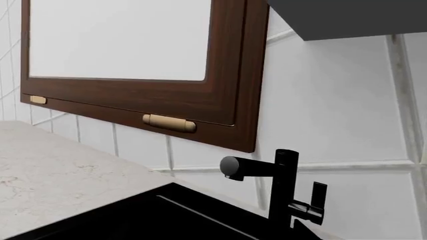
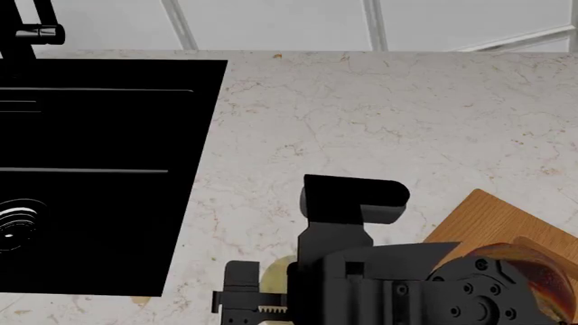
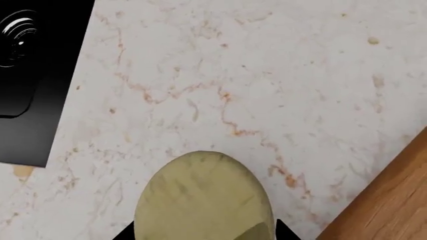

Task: Pick up the wedge of cheese and place it on the slice of bread to prepare a simple cheese on bread dish.

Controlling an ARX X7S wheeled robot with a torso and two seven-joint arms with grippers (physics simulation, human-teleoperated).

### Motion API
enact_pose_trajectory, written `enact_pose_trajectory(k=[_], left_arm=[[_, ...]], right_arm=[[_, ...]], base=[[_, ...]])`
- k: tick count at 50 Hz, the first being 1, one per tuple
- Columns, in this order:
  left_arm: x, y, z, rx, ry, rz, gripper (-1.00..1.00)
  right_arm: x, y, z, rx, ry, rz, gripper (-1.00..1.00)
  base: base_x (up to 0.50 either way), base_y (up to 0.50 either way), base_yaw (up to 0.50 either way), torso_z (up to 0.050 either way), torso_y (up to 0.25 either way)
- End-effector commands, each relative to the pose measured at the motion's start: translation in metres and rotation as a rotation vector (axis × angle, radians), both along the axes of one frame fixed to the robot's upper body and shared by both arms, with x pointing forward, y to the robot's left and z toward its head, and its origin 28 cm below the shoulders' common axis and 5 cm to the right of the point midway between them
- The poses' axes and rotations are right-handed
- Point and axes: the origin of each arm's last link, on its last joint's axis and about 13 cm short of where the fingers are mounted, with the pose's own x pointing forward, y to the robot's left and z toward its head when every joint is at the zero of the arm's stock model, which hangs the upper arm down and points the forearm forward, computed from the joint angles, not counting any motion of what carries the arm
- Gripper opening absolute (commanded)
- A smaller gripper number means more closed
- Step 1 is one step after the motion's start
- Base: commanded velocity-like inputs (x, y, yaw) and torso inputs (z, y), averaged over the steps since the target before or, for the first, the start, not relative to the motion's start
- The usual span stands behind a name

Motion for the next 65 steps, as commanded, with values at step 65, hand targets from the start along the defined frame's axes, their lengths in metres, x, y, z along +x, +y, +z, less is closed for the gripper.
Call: enact_pose_trajectory(k=[65], left_arm=[[0.002,0.001,-0.004,0.000,0.017,-0.003,1.00]], right_arm=[[-0.099,-0.072,0.151,-0.121,-0.338,-0.375,-1.00]], base=[[0.00,0.00,0.00,0.000,0.000]])
